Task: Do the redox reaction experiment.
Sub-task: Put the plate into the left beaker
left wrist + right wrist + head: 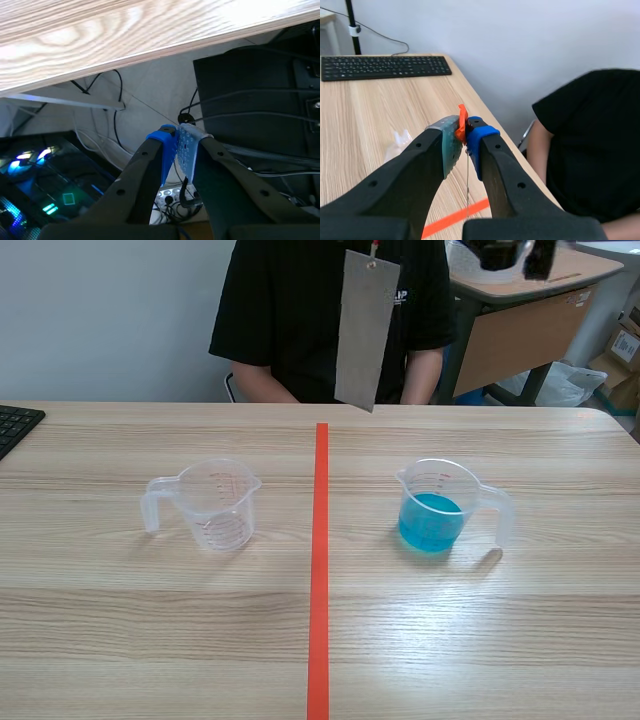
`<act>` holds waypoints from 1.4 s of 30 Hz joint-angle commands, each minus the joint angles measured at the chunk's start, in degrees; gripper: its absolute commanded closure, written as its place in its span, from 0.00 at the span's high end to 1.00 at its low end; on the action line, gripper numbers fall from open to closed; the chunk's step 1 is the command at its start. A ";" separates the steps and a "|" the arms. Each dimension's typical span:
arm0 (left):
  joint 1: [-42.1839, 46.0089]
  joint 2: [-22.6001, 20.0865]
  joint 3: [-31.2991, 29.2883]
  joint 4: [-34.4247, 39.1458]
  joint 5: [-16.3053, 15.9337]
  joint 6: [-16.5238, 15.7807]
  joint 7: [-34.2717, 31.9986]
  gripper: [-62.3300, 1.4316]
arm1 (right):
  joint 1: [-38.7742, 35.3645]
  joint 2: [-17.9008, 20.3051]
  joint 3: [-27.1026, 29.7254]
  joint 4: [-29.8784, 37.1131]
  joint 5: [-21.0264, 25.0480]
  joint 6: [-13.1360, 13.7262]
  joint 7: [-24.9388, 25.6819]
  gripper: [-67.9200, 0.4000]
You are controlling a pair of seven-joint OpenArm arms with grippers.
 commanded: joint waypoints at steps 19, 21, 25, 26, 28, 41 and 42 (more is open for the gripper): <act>-0.28 0.37 0.46 0.35 0.04 -0.11 -0.81 0.10 | 8.04 -17.90 -14.58 0.55 -12.28 0.33 -1.53 0.03; -0.28 0.37 0.46 0.35 0.04 -0.11 -0.81 0.10 | 8.02 -19.15 -15.45 0.55 -14.12 0.33 -1.66 0.03; -0.28 0.37 0.46 0.35 0.04 -0.11 -0.83 0.10 | 8.02 -20.65 -16.79 0.55 -16.90 0.33 -1.68 0.03; -0.28 0.37 0.46 0.35 0.04 -0.11 -0.83 0.10 | 8.02 -20.79 -16.98 0.55 -17.18 0.33 -1.66 0.03; -0.28 0.37 0.46 0.35 0.04 -0.11 -0.83 0.10 | 8.02 -20.76 -17.31 0.55 -17.22 0.33 -1.49 0.03; -0.26 0.37 0.46 0.35 0.02 -0.11 -0.83 0.10 | 7.91 -20.79 -17.55 -4.46 -19.54 0.33 2.05 0.03; -0.26 0.37 0.46 0.35 0.02 -0.11 -0.81 0.10 | 7.91 -20.79 -17.55 -4.87 -19.91 0.33 2.78 0.03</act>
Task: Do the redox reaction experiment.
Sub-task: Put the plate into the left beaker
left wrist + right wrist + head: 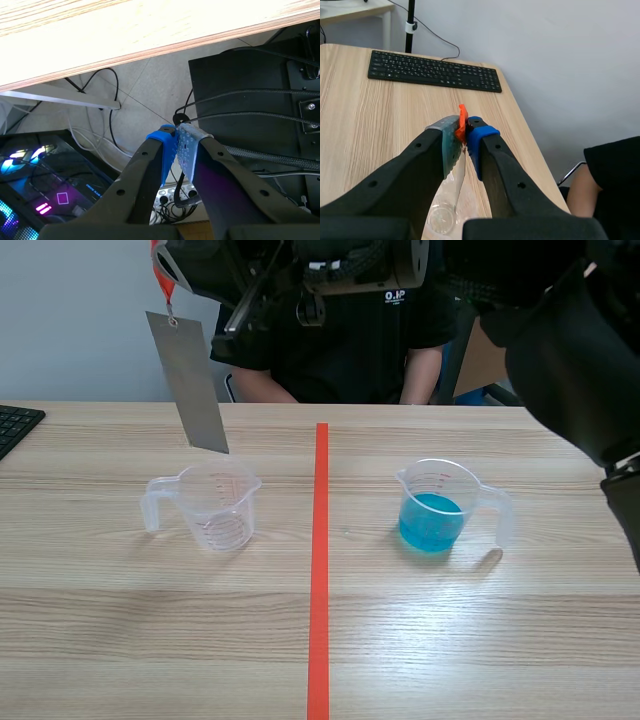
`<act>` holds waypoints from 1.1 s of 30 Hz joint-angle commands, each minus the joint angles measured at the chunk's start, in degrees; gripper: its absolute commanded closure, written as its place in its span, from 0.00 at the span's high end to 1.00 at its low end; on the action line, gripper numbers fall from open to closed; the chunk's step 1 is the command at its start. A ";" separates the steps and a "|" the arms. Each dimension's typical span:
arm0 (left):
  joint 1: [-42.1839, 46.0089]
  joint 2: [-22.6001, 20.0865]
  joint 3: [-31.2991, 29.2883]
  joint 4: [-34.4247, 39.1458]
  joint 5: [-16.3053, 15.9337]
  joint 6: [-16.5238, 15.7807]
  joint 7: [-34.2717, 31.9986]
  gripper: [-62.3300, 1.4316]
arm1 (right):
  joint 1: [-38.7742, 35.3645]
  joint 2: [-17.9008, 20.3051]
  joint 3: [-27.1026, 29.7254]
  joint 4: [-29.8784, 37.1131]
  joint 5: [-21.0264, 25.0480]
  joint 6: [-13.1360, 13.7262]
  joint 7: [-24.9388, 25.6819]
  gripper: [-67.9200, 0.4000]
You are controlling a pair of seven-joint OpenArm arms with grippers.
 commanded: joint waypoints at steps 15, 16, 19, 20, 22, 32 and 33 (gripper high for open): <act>-0.15 -0.02 0.24 0.35 0.02 0.07 -0.79 0.10 | 1.62 -4.09 -0.04 -7.56 -6.67 0.33 6.78 0.03; -0.15 -0.02 0.24 0.35 0.02 0.07 -0.79 0.10 | 1.62 -4.39 -0.04 -8.11 -7.06 0.33 6.99 0.03; -0.17 -0.02 0.24 0.35 0.02 0.07 -0.79 0.14 | 1.62 -5.29 -0.13 -9.55 -8.76 0.33 7.89 0.03; -0.17 -0.02 0.24 0.35 0.02 0.07 -0.81 0.18 | 1.62 -5.49 -0.31 -10.01 -9.31 0.33 8.26 0.03; -0.17 -0.02 0.26 0.35 0.02 -0.13 -0.83 0.23 | 1.62 -5.62 -0.85 -11.04 -9.77 0.33 9.33 0.03; -0.17 -0.02 0.37 0.35 0.02 -1.05 -0.83 0.29 | 1.64 -5.64 -3.98 -16.70 -12.70 0.33 14.27 0.03; -0.17 -0.02 0.37 0.35 0.02 -1.05 -0.83 0.29 | 1.64 -5.64 -4.11 -17.22 -13.09 0.33 14.71 0.03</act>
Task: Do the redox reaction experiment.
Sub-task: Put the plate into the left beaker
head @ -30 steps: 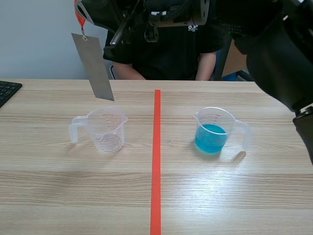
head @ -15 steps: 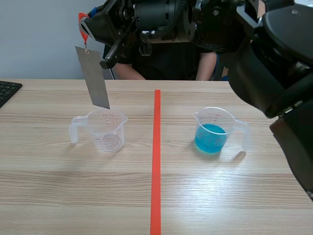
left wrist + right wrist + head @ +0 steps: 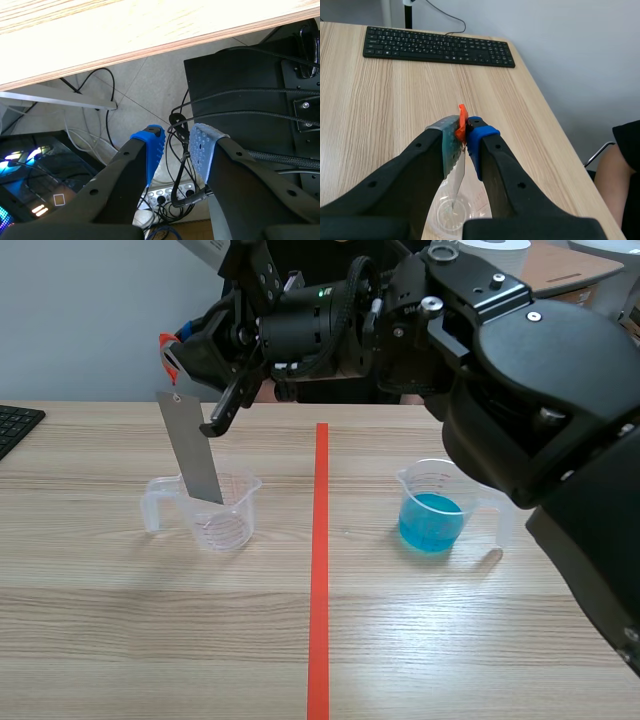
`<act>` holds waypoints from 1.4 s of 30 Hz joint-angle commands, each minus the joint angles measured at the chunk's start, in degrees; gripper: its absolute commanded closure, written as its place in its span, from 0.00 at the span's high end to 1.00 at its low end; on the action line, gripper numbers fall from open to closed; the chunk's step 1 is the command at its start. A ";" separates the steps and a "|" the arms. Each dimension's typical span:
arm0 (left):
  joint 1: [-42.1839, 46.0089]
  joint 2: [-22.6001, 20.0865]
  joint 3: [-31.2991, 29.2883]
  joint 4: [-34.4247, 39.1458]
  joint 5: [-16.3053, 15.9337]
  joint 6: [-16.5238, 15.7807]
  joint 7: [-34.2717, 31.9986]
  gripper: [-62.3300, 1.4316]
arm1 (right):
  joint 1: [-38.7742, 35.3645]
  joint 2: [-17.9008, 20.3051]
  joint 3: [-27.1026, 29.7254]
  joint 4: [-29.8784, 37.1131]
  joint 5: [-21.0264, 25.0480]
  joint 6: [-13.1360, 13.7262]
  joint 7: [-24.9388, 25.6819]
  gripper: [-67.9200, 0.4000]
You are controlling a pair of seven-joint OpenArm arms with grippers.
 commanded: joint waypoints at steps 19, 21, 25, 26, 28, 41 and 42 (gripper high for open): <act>-0.17 -0.02 0.28 0.35 0.02 -0.15 -0.87 0.61 | 1.64 -1.16 -0.20 -9.44 -9.70 0.33 11.56 0.03; -0.17 -0.02 0.35 0.35 0.02 -0.15 -1.01 0.71 | 1.64 -1.16 -0.20 -10.03 -10.60 0.33 12.48 0.03; -0.17 -0.04 0.68 0.35 0.02 -0.13 -0.98 0.87 | 1.64 -1.14 -0.20 -10.73 -10.84 0.33 12.83 0.03; -0.17 -0.04 0.87 0.35 0.02 -0.13 -0.98 0.91 | 1.64 -1.14 -0.20 -10.73 -11.19 0.33 12.85 0.05; -0.17 -0.04 1.22 0.35 0.02 -0.13 -0.98 1.00 | 1.64 -1.14 -0.20 -10.73 -11.74 0.33 12.90 0.12; -0.17 -0.04 2.75 0.35 0.02 -0.15 -0.98 1.00 | 1.60 -2.43 -0.90 -10.73 -9.77 0.33 13.42 0.75; -0.17 -0.04 2.75 0.35 0.02 -0.13 -0.96 1.00 | 1.60 -2.49 -1.36 -10.73 -8.39 0.33 13.51 0.81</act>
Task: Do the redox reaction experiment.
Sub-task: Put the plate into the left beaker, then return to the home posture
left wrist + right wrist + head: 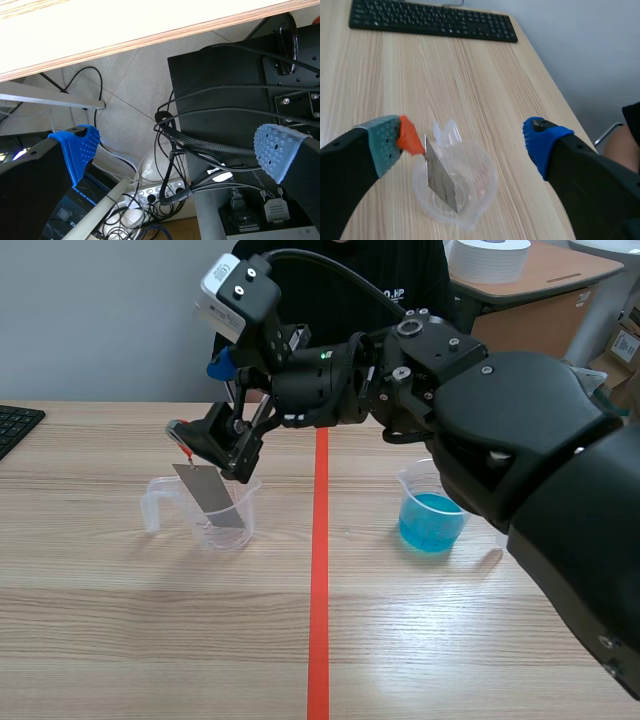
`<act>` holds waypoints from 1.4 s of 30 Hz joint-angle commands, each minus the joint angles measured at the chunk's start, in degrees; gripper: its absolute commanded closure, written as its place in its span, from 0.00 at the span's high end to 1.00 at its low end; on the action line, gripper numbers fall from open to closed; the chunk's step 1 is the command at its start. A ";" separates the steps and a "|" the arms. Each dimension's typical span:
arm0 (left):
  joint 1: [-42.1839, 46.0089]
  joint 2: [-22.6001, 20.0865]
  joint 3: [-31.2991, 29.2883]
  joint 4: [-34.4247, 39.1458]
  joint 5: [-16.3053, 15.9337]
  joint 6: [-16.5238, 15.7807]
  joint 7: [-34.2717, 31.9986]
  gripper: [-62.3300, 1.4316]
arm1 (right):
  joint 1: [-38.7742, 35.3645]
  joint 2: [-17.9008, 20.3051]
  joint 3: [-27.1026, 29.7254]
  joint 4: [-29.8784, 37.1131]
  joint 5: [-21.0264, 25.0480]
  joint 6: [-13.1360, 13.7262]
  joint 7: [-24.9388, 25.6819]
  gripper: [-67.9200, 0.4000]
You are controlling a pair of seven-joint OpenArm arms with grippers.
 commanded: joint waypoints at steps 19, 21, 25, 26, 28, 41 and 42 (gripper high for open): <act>-0.17 -0.04 0.07 0.35 0.04 -0.15 -0.79 1.00 | 1.29 12.20 -4.66 10.51 22.60 -3.17 -2.03 1.00; -0.20 -0.04 0.07 0.35 0.04 -0.15 -0.83 1.00 | 1.29 15.19 -4.66 10.88 23.98 -5.38 -1.95 1.00; -0.17 -0.28 0.07 0.44 0.50 -0.28 -1.07 1.00 | 0.94 20.59 -4.66 10.95 27.21 -9.38 -0.42 1.00; -0.17 -0.55 0.04 0.57 0.50 -0.35 -1.31 1.00 | 0.59 21.94 -4.63 11.06 27.89 -10.16 0.50 1.00; -0.13 -1.33 0.02 1.11 0.50 -0.35 -1.25 1.00 | -0.70 24.35 -3.98 11.43 28.26 -11.26 1.81 1.00; 1.92 -9.75 -0.79 9.66 0.48 -0.31 -2.38 1.00 | -24.79 30.71 18.05 20.76 25.57 -11.56 2.12 1.00; 1.88 -10.05 -1.49 10.36 0.48 -0.33 -2.38 1.00 | -27.21 30.84 19.82 22.40 24.94 -11.96 2.12 1.00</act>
